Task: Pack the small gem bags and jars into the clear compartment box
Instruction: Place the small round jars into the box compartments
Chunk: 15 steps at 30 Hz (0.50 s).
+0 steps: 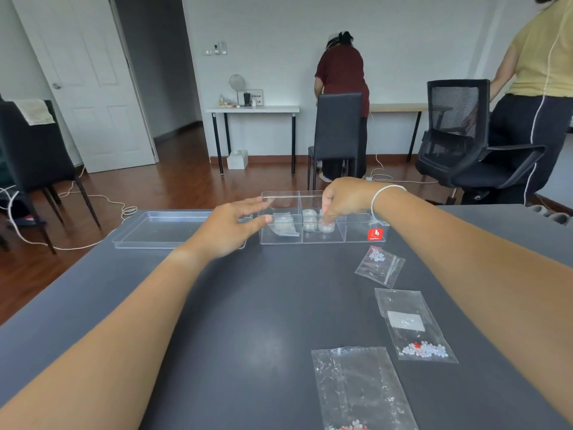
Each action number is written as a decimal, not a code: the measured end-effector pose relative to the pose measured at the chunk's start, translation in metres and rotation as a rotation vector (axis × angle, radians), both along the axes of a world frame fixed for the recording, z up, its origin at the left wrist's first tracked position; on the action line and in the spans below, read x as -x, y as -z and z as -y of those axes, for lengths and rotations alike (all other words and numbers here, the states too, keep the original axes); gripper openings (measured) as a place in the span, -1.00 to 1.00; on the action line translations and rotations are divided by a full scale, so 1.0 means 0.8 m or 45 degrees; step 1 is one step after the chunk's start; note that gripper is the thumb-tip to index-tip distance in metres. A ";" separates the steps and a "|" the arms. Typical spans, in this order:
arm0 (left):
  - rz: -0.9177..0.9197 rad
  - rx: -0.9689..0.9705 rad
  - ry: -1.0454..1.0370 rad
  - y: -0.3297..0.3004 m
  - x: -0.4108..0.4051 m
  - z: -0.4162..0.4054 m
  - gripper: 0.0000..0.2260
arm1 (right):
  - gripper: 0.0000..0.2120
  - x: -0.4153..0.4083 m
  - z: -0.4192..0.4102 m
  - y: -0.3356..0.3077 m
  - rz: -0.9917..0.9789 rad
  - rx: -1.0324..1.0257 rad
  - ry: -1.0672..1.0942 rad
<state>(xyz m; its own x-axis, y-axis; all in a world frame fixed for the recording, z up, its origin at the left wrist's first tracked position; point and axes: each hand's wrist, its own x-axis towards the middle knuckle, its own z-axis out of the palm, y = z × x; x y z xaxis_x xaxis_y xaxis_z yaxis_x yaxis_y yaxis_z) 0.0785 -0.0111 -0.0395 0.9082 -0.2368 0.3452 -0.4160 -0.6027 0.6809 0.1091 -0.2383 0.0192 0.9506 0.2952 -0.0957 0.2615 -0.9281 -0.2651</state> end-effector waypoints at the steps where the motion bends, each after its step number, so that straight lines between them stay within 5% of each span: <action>1: 0.000 -0.001 -0.001 0.000 0.000 0.000 -0.65 | -0.89 0.001 0.001 0.000 0.011 -0.005 -0.004; 11: 0.022 -0.030 -0.011 -0.003 0.002 0.001 -0.65 | -0.93 0.082 0.047 0.004 0.536 -0.356 0.013; 15: 0.062 -0.112 -0.058 -0.006 0.007 0.003 -0.65 | -0.91 0.114 0.079 0.019 0.403 -0.428 0.192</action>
<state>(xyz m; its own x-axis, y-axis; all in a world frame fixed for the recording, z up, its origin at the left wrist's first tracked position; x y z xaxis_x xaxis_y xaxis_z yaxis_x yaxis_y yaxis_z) 0.0726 -0.0138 -0.0346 0.9013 -0.2271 0.3688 -0.4182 -0.6781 0.6044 0.0179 -0.3014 0.0040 0.9523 0.1170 0.2819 0.2469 -0.8383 -0.4862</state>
